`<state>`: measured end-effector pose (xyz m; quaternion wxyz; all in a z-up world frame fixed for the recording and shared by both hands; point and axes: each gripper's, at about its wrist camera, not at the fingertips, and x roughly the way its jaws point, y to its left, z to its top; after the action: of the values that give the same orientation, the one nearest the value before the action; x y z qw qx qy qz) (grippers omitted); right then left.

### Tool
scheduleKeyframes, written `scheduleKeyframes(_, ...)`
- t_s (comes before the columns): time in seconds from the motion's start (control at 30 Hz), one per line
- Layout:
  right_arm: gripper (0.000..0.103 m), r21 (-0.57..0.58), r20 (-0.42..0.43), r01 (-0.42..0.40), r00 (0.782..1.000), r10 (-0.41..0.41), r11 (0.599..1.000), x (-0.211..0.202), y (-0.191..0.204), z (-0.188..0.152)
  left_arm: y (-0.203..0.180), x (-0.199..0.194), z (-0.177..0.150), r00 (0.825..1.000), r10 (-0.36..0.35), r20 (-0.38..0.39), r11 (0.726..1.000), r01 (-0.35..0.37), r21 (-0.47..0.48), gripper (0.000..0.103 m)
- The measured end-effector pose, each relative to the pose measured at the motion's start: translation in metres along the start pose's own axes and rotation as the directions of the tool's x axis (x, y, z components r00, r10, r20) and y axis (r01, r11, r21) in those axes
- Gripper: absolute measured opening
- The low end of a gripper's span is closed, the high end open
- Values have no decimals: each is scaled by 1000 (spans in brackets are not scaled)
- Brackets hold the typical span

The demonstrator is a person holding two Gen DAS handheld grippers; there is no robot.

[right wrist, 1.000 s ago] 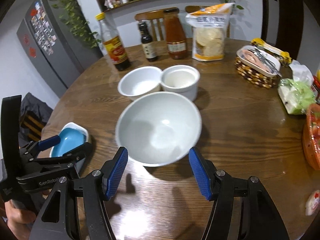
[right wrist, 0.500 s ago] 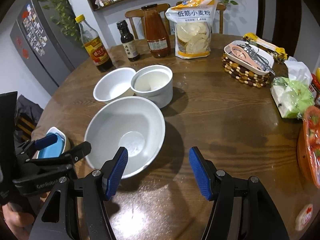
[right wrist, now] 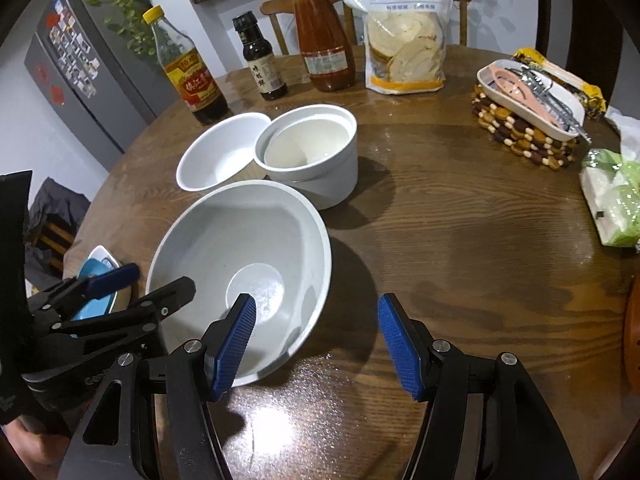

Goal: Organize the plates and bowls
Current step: 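Move the left gripper to the large white bowl rim and grasp it, then lift the large white bowl with the left gripper and carry it over the plate stack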

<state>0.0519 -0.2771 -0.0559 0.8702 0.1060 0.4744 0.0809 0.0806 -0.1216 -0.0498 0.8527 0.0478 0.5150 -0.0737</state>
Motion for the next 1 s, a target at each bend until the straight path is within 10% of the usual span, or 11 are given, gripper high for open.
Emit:
scheduleKeyframes(0.2,64,0,-23,-28,999,28,1000,9,-1,2,-2,7,1,999,-35,-19,999,35,-17,24)
scheduleKeyframes(0.5,26,30,-83,-91,992,93,995,24,-4,2,-2,13,3,997,-66,-25,998,66,-25,18)
scheduleKeyframes(1.0,23,34,-55,-77,995,79,996,11,1,1,1,-1,1,997,-74,21,997,74,-4,16)
